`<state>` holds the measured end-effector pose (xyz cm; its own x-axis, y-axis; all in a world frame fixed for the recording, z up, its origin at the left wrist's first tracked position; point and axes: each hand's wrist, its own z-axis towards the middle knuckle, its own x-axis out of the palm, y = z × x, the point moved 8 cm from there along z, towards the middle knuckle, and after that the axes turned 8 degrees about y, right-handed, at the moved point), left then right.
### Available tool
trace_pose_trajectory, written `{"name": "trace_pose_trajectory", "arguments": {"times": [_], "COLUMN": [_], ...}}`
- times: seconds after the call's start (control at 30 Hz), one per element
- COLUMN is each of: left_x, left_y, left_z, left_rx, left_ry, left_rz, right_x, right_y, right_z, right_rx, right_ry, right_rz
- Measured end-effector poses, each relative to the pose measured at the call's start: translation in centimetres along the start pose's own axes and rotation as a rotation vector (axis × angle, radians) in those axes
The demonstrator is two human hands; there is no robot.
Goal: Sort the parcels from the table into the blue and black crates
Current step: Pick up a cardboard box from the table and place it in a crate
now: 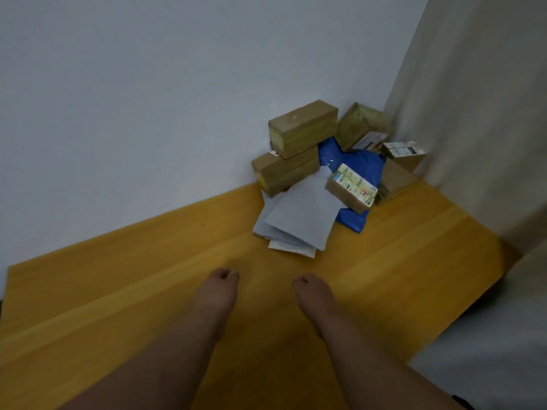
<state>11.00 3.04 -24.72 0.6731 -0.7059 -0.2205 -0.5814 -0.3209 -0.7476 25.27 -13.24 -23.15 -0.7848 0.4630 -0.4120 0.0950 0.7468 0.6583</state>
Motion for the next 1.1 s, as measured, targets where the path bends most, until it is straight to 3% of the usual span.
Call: {"name": "trace_pose_trajectory", "arguments": {"times": [0.4,0.6,0.77,1.0,1.1], "left_x": [15.3,16.8,17.2,18.0,18.3], "left_y": [-10.8,-13.2,-13.3,-13.0,-13.4], "left_z": [4.4,6.1,7.3,7.6,7.4], "left_rx": [0.172,0.153,0.107,0.058,0.044], "left_ry": [-0.322,-0.425,-0.459,-0.449,-0.437], "left_rz": [0.022,0.08,0.07,0.055,0.064], "right_x": [-22.4,-25.5,-25.5,-25.3,-25.4], "right_y": [0.1,1.6,2.9,2.7,2.2], "right_z": [14.9,18.5,21.5,23.5,22.7], "right_rx": [-0.094,-0.189,-0.246,-0.189,-0.175], "right_ry": [-0.167,-0.261,-0.221,-0.221,-0.269], "right_rz": [-0.16,-0.198,-0.314,-0.417,-0.32]}}
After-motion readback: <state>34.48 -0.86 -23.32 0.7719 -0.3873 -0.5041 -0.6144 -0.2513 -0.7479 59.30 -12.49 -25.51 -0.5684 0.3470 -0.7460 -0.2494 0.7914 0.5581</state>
